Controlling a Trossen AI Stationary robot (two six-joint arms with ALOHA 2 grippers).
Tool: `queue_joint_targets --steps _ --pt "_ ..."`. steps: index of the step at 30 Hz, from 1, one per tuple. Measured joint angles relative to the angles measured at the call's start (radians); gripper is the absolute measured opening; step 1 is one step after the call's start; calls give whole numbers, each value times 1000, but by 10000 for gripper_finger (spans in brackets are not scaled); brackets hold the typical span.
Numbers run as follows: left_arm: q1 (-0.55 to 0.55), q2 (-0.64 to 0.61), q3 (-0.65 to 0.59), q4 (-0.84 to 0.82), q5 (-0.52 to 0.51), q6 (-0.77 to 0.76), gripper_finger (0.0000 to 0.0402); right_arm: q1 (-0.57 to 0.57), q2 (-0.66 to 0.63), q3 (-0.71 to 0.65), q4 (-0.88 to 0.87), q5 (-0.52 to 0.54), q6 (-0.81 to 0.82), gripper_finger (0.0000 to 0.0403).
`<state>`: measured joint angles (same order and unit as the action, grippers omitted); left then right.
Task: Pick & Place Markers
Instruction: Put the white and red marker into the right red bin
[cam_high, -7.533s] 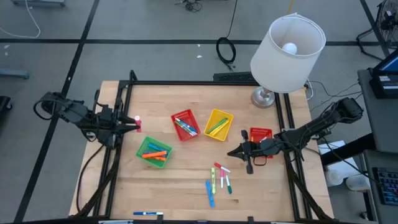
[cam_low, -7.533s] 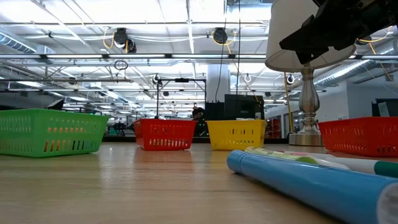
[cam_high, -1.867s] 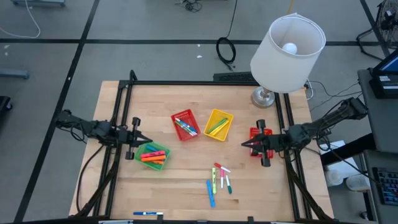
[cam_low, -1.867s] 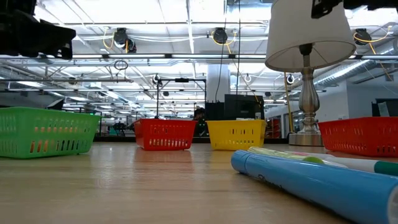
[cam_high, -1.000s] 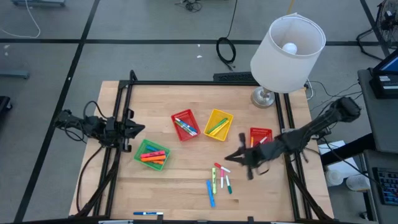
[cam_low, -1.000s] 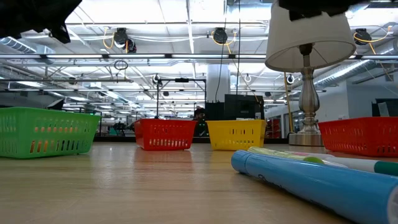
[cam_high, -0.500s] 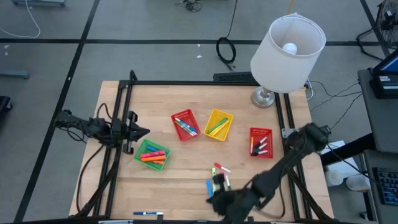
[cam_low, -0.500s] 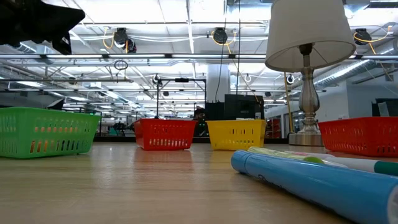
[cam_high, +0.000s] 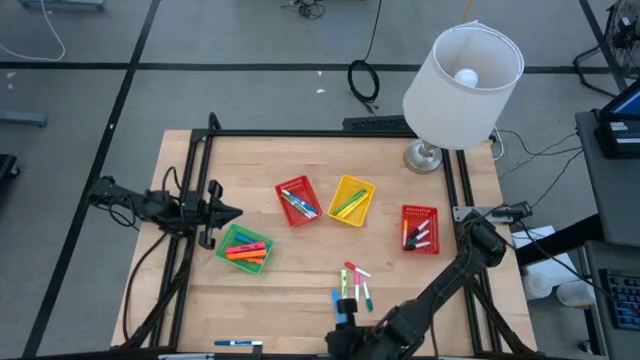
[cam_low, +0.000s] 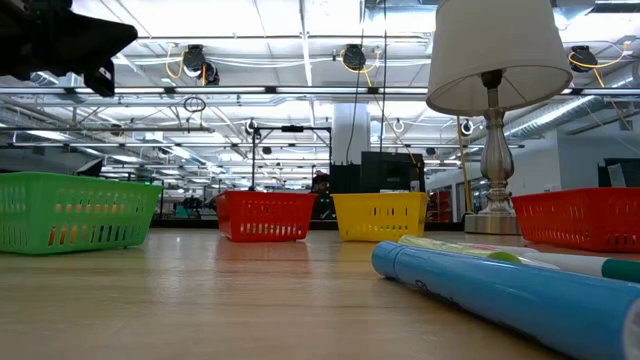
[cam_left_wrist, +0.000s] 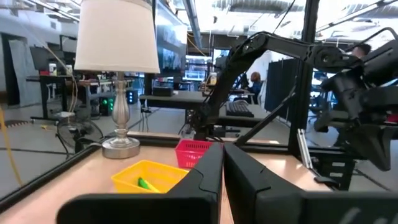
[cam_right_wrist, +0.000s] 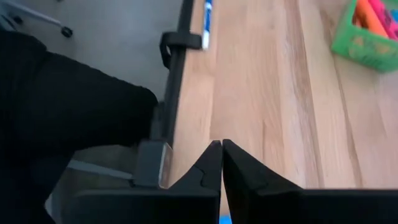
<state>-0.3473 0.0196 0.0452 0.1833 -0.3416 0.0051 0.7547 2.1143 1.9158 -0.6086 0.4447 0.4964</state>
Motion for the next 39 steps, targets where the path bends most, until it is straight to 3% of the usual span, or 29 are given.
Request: queue_joint_targets --steps 7,13,15,19,27,39 --pt "0 0 0 5 -11 148 21 -15 -17 -77 -38 47 60 0" --pt "0 0 0 14 -52 174 21 -46 -60 -88 -308 226 230 0" --pt "0 0 0 23 -56 174 21 -72 -76 -88 -422 236 321 0" --pt "0 0 0 43 -58 169 21 -178 -92 -98 -553 20 419 0" --pt "0 0 0 53 -55 145 21 -322 -90 -223 -383 -220 243 6" --pt "0 0 0 44 -53 144 21 -366 -101 -324 -392 -295 193 133"
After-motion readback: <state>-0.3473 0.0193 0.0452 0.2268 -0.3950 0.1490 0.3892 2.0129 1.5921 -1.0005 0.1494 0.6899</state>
